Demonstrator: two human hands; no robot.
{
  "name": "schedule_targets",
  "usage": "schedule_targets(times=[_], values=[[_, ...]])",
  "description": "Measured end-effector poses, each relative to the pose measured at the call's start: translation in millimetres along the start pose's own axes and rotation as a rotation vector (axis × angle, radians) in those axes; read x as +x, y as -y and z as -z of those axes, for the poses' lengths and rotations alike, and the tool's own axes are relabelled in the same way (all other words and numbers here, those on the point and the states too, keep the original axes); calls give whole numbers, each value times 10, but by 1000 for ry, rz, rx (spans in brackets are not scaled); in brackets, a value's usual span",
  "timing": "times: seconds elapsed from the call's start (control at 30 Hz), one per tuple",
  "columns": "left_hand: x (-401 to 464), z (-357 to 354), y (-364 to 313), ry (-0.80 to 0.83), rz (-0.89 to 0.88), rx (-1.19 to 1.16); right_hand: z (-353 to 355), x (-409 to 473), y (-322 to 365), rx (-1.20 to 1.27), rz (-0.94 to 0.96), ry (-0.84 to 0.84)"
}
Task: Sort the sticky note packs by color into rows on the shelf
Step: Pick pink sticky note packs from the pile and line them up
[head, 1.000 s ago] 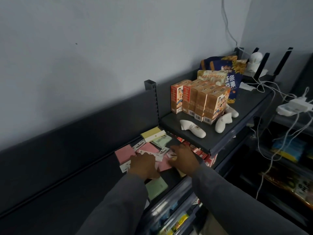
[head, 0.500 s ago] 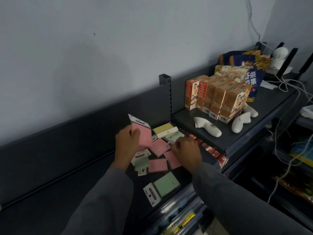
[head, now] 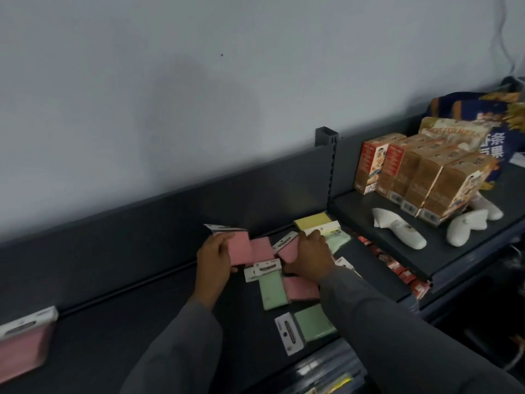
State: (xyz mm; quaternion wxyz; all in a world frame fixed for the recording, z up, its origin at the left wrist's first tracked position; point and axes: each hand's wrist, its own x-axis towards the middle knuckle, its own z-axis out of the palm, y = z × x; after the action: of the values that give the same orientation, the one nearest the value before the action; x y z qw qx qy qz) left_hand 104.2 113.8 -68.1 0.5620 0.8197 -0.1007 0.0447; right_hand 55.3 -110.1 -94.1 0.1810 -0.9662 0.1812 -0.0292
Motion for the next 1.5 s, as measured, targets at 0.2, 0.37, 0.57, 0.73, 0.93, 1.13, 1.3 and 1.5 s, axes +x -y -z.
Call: schedule_targets(times=[0.2,0.37,0.57,0.73,0.93,1.13,1.3,1.5], values=[[-34,22,97,-57,6,-89,244,-143,475,562,110,-258],[-80,-19,-33,44,102,-385,266,-232,950,648,283,-2],[-39,264,92,-18,149,-292,-73,31,806,785,35,-20],[-106,568,312,-27,205,-313,-372,269,720,163,120,141],[-227,784,433,-37,208,-347,-154,331,852,160,73,355],[-304,915,529,-41,212,-347,-446,504,819,201,-30,426],[-488,1098,591,-74,188,-315,-576,440,881,364,-58,387],[-932,1488,574,-171,158,-298,-205,-19,1248,595,-172,2]])
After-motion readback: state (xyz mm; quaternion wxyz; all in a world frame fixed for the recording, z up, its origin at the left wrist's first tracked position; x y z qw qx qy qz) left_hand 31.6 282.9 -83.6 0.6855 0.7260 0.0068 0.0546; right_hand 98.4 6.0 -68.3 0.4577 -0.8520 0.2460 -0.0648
